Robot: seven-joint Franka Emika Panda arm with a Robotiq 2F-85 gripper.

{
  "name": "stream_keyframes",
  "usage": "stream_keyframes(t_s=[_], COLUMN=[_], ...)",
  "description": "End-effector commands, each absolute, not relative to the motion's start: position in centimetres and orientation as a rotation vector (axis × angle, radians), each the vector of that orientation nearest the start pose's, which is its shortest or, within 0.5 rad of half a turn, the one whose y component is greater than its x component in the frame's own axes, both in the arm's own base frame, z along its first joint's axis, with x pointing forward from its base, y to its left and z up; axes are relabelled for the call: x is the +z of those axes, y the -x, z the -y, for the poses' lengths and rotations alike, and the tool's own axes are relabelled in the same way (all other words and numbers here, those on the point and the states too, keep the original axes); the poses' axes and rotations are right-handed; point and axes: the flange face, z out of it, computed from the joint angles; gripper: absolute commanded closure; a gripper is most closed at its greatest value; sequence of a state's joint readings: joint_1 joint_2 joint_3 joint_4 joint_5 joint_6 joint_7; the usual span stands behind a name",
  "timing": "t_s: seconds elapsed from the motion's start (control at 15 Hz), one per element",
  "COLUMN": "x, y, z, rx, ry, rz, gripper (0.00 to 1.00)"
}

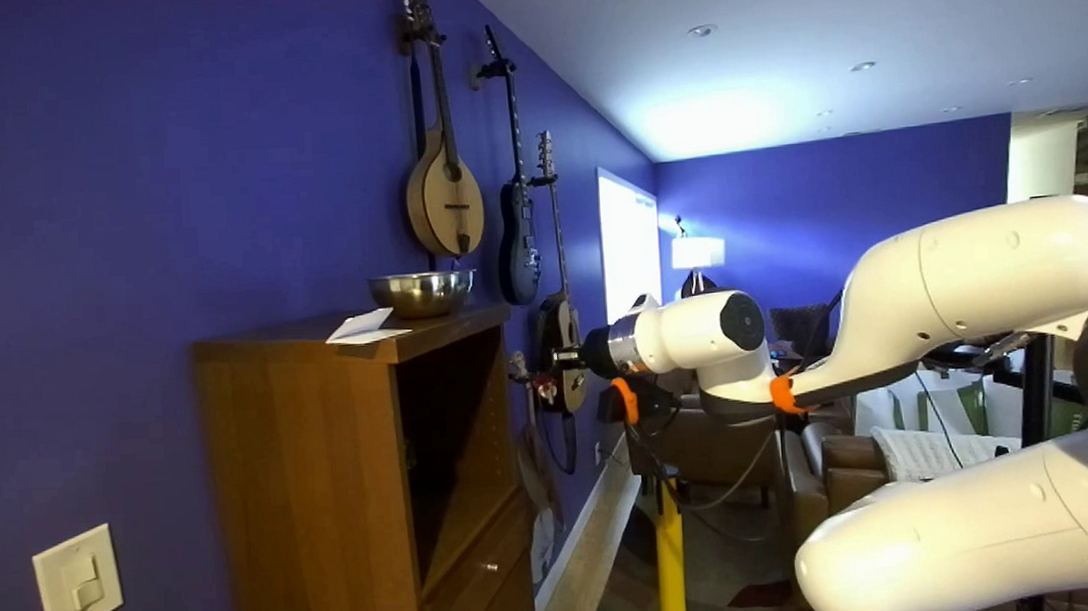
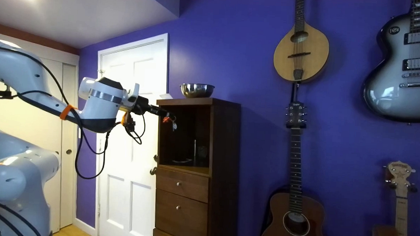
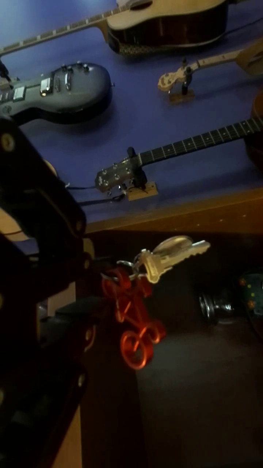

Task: Put the keys inside the bowl

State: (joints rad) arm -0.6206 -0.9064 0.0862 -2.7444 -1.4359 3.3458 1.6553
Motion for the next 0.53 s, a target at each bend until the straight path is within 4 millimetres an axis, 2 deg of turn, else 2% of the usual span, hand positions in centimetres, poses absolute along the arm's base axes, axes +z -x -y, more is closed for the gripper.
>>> stream_keyframes(t_s=[0.0, 0.13, 0.33, 0.47], x=[58.1, 59.3, 59.7, 60.8], y=[-30.2, -31.0, -33.0, -33.6], z=[6.8, 8.6, 10.1, 9.9], rx=[-2.006, -2.001, -1.923, -1.879], ry=[2.449, 2.441, 2.441, 2.452], rz=[-0.496, -0.408, -0.239, -0.111], gripper=[0.94, 0.94, 0.94, 0.94])
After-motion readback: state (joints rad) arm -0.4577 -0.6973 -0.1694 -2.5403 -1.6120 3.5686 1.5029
